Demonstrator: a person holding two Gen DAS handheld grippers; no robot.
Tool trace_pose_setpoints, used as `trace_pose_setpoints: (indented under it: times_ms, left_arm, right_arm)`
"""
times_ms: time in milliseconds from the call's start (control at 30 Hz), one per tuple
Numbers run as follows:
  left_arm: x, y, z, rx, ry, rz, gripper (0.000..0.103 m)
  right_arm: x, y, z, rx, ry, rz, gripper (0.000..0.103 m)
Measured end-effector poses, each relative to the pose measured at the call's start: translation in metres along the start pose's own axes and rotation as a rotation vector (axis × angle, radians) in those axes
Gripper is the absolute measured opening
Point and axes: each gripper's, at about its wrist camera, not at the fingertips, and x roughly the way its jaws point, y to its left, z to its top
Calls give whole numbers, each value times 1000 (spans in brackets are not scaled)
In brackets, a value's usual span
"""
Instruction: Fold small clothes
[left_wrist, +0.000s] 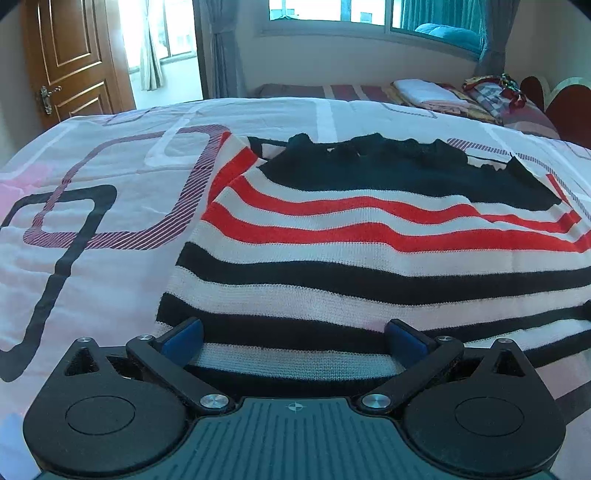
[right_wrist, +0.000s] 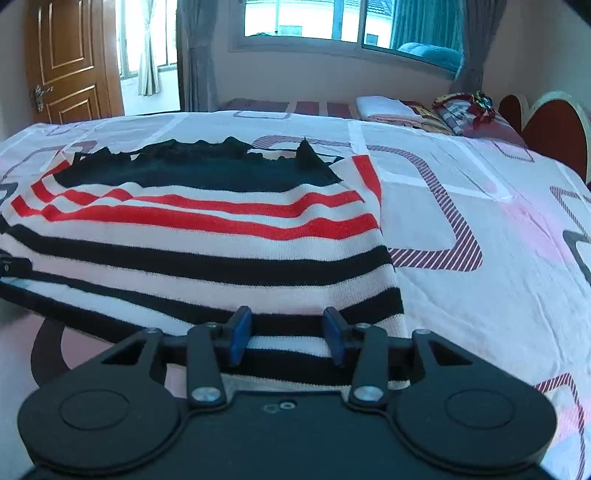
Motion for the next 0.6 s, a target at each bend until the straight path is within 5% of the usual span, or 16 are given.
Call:
trace_pose_setpoints:
  times_ms: [333, 600]
  left_arm:
    - [2, -2, 4, -5, 23, 12, 103]
    - [-8, 0, 15, -25, 29, 2, 103]
  right_arm:
    - [-1, -3, 1, 17, 6, 2, 42]
    - [2, -6, 18, -22, 93, 49, 48]
